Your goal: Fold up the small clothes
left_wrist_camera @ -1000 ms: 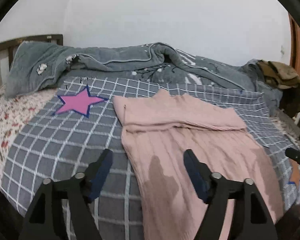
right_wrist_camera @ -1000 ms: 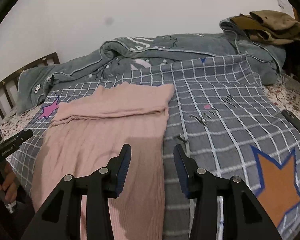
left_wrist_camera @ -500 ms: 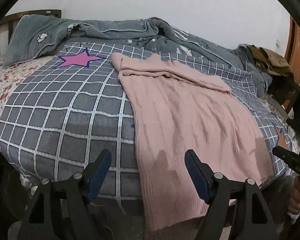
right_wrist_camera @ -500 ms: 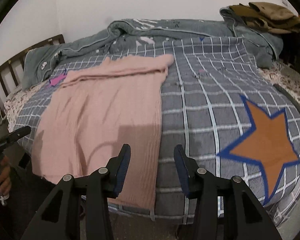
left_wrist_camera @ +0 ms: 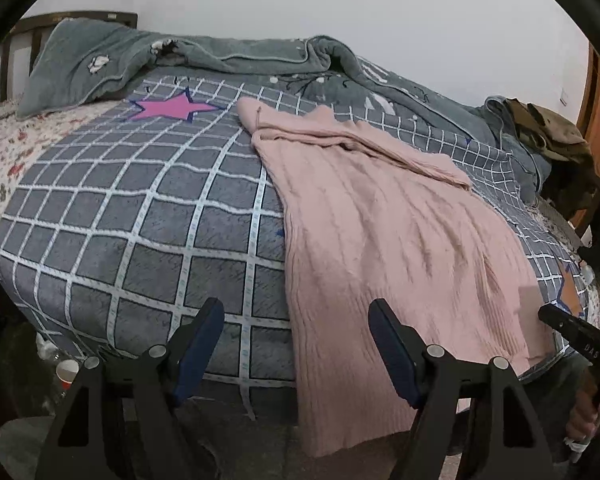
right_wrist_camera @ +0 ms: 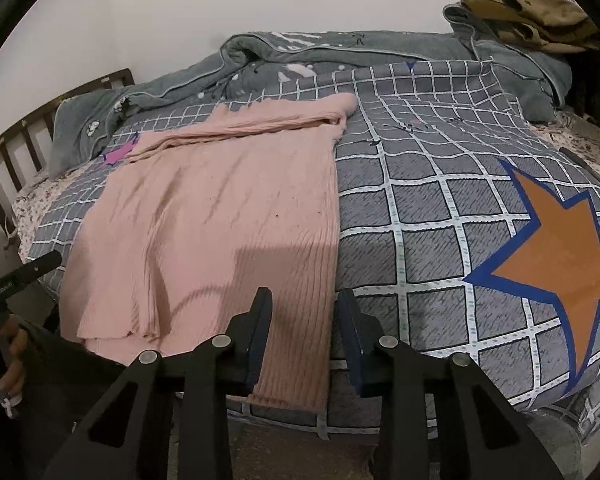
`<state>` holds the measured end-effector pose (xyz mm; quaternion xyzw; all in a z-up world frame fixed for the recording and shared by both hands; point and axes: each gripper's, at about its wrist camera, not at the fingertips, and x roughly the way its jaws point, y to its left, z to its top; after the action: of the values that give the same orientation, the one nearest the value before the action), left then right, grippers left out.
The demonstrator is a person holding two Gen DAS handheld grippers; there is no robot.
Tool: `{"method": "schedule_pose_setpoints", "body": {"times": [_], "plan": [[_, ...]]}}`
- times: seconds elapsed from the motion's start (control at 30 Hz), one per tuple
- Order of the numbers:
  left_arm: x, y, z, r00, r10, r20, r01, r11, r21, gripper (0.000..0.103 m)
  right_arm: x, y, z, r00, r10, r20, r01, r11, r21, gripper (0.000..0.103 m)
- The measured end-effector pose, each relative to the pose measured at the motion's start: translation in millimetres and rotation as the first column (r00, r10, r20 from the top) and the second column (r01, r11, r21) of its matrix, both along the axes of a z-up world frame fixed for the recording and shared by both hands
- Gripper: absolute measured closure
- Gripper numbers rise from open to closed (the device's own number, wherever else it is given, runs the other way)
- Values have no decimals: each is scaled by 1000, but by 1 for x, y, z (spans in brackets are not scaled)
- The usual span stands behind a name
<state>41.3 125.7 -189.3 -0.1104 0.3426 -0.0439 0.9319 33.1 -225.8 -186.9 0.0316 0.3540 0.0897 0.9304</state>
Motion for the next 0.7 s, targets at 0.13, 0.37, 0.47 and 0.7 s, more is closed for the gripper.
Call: {"method": "schedule_pose_setpoints", "body": {"times": [0.13, 0.37, 0.47, 0.7], "plan": [[2, -1, -3, 1000, -11, -21, 11, 1000, 0, 36, 0, 1, 0, 1000, -17, 4, 17, 1000, 1, 71], [2, 0, -5, 999, -12, -33, 12, 1000, -14, 37, -2, -2, 1, 999, -30, 26, 30, 999, 16, 74], [1, -2, -6, 999, -21, -36, 21, 1000, -9, 37, -3, -2, 1, 999, -36, 32, 35, 999, 14, 74], [4, -4, -9, 997, -45, -65, 43, 999, -26, 37, -4, -2, 2, 998, -53, 44, 53, 999, -4, 74]]}}
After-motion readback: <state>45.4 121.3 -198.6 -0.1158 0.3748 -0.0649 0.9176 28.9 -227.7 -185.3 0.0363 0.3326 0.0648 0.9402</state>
